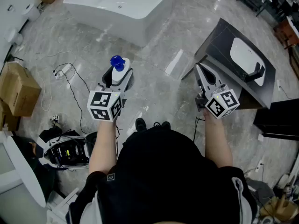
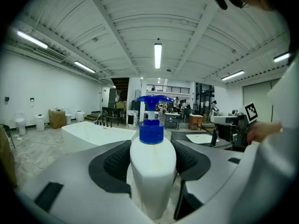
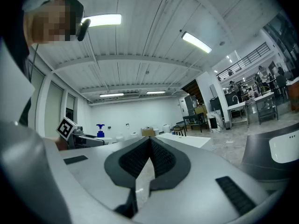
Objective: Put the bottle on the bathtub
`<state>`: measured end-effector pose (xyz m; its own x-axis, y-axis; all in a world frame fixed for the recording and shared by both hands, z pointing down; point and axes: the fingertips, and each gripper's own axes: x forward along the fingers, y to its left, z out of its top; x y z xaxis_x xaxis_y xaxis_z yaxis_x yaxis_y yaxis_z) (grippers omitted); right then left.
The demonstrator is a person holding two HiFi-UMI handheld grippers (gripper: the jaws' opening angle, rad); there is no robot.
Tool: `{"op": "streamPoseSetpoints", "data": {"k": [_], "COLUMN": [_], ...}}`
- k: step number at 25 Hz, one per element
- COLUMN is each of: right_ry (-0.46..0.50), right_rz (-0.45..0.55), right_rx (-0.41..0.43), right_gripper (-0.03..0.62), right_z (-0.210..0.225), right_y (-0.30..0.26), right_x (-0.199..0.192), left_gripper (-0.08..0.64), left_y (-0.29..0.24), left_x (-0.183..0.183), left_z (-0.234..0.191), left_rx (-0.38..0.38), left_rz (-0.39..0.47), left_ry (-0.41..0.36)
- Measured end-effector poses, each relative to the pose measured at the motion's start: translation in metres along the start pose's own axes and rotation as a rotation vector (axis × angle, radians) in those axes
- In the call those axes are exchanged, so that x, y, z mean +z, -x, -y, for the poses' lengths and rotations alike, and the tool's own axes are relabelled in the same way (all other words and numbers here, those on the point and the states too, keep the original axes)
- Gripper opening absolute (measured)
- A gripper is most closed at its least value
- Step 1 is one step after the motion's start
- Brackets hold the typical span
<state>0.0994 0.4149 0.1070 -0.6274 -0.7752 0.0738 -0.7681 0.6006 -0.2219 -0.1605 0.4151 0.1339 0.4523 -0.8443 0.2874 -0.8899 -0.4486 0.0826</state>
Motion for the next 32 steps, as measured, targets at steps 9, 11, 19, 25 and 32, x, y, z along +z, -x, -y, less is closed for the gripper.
{"op": "streamPoseSetpoints", "data": {"k": [9,11,19,25,32], "right_ry": [0.001,-0.008,-0.022,-0.093,-0.149], "right_rz": [-0.003,0.001,0.007,0.025,0.003], "right_rx": [0.003,-0.003,0.102,0.087,0.062], "right_gripper": [0.028,0.028,0.028,0.028,0.029], "right_z": [0.003,0.006,0.003,0.017,0.033], "right_y": [0.010,0.014,0.034,0.056,0.069], "right_x": [-0.002,0.000,-0.004,-0.005,-0.009], "left_gripper": [0.272,0.272,0.272,0.272,0.272], "left_y": [-0.001,0.000,0.004,0.002,-0.014], "left_x": [-0.004,-0.003,-0.021,-0.016,-0.002], "left_z": [0.013,0.018,0.033,0.056,0.086], "left_rx": [-0.005,-0.007,0.019,0.031,-0.009], "left_rz": [-0.007,-0.009,-0.049,-0.025,0.000], "left_ry": [-0.003,-0.003,0.008,-0.008,-0.032]}}
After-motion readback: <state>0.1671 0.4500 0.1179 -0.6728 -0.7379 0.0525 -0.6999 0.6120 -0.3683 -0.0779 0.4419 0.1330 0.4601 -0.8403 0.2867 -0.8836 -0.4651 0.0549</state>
